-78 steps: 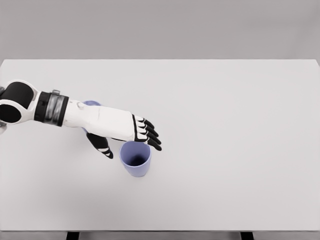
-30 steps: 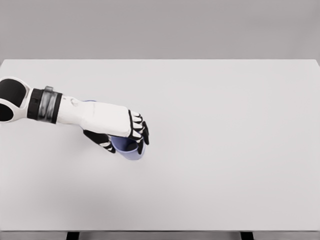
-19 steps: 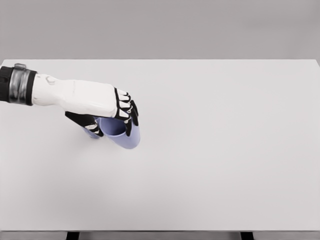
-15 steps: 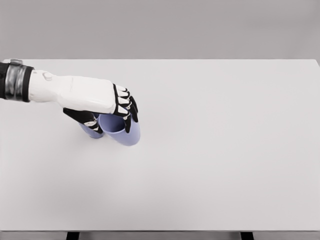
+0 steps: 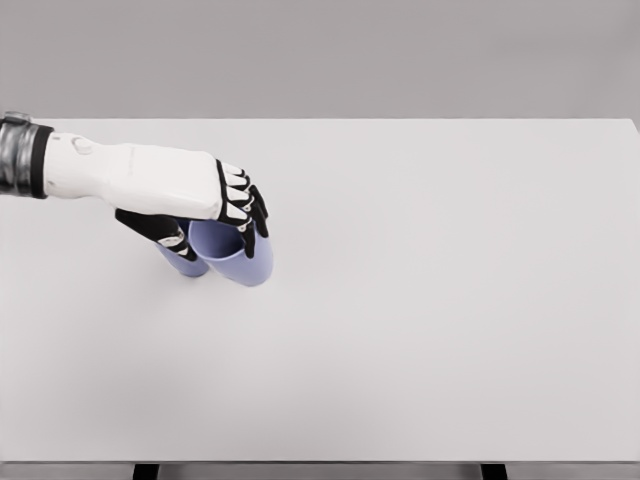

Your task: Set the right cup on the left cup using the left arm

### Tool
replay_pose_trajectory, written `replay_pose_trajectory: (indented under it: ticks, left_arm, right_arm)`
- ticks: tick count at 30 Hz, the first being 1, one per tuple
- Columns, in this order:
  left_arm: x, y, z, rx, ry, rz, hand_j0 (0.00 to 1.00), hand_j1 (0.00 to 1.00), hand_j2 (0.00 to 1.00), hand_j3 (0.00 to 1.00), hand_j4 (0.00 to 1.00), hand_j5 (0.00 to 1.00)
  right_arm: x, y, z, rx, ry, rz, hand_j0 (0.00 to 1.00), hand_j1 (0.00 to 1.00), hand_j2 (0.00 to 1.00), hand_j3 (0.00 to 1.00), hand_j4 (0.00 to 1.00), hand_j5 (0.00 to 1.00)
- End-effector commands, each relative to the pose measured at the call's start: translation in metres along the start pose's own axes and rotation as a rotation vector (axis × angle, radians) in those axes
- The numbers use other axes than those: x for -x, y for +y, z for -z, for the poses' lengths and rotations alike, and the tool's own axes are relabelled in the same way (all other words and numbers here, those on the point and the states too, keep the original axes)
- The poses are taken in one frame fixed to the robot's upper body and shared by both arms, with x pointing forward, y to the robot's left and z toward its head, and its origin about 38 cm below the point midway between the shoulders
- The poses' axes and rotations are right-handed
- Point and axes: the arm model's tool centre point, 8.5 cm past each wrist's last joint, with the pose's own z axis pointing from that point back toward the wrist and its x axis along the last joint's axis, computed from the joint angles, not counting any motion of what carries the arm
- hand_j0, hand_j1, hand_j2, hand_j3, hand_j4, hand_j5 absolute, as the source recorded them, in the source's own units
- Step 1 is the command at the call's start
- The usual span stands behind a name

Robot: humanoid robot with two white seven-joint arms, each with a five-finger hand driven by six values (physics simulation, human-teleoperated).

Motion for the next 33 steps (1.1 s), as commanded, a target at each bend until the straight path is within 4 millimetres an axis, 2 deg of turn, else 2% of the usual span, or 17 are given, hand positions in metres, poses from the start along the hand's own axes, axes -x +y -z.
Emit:
replay_pose_trajectory:
  ticks: [1, 6, 17, 24, 30, 33]
  left_arm:
    - [0.000, 0.000, -0.003, -0.004, 0.007, -0.007, 0.62, 0.62, 0.62, 0.62, 0.62, 0.62]
    - [0.001, 0.003, -0.009, -0.006, 0.022, 0.000, 0.61, 0.61, 0.61, 0.61, 0.61, 0.61]
    - [0.004, 0.020, -0.041, -0.030, 0.097, 0.015, 0.60, 0.60, 0.60, 0.60, 0.60, 0.60]
    - [0.020, 0.031, -0.059, -0.053, 0.169, 0.005, 0.60, 0.60, 0.60, 0.60, 0.60, 0.60]
    - [0.041, 0.029, -0.078, -0.084, 0.239, -0.047, 0.60, 0.60, 0.60, 0.60, 0.60, 0.60]
    - [0.050, 0.021, -0.085, -0.074, 0.275, -0.074, 0.60, 0.60, 0.60, 0.60, 0.60, 0.60]
  right_arm:
    - [0.000, 0.000, 0.000, -0.001, 0.000, -0.001, 1.00, 1.00, 1.00, 1.00, 1.00, 1.00]
    - [0.000, 0.000, 0.000, -0.001, 0.000, -0.001, 1.00, 1.00, 1.00, 1.00, 1.00, 1.00]
    - [0.000, 0.000, 0.000, -0.001, 0.000, -0.001, 1.00, 1.00, 1.00, 1.00, 1.00, 1.00]
    - [0.000, 0.000, 0.000, -0.001, 0.000, -0.001, 1.00, 1.00, 1.00, 1.00, 1.00, 1.00]
    - [0.000, 0.000, 0.000, -0.001, 0.000, -0.001, 1.00, 1.00, 1.00, 1.00, 1.00, 1.00]
    - [0.000, 0.000, 0.000, -0.001, 0.000, -0.001, 1.00, 1.00, 1.00, 1.00, 1.00, 1.00]
